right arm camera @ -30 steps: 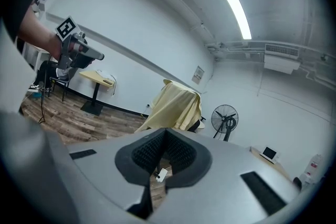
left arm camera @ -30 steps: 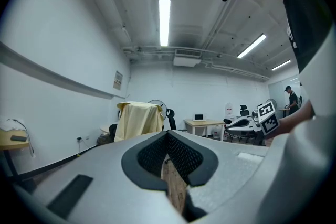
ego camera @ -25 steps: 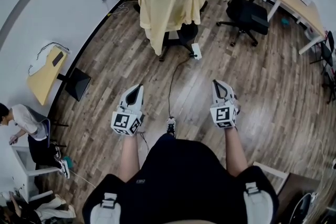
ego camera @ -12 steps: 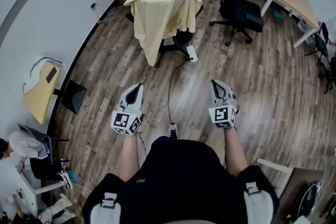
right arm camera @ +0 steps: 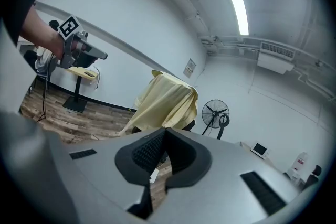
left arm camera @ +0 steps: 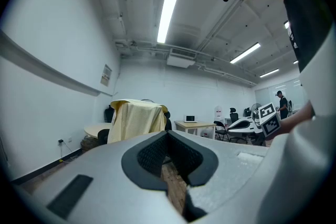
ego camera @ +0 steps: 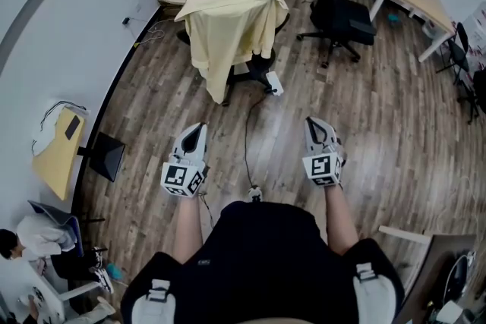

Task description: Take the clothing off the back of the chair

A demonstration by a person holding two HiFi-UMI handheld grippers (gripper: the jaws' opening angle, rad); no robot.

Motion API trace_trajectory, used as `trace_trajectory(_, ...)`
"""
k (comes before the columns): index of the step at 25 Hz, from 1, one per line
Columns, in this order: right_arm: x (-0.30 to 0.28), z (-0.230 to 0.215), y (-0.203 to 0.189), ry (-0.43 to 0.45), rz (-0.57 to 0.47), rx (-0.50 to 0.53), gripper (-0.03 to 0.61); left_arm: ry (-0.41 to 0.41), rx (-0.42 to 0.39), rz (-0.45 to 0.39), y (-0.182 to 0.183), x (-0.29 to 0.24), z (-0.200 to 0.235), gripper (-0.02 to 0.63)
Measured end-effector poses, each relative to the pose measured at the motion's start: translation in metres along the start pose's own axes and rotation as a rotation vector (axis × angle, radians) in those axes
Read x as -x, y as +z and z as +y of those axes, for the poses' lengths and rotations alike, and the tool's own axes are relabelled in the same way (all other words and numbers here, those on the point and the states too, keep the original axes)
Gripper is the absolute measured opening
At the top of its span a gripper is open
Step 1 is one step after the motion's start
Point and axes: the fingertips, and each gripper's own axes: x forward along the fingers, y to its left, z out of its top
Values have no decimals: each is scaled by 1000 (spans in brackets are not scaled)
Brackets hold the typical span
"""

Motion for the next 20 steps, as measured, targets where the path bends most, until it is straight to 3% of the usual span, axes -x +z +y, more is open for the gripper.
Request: trace_trajectory(20, -12, 19, -5, -58, 52, -59, -6, -73, 20, 4, -14, -13, 31, 2)
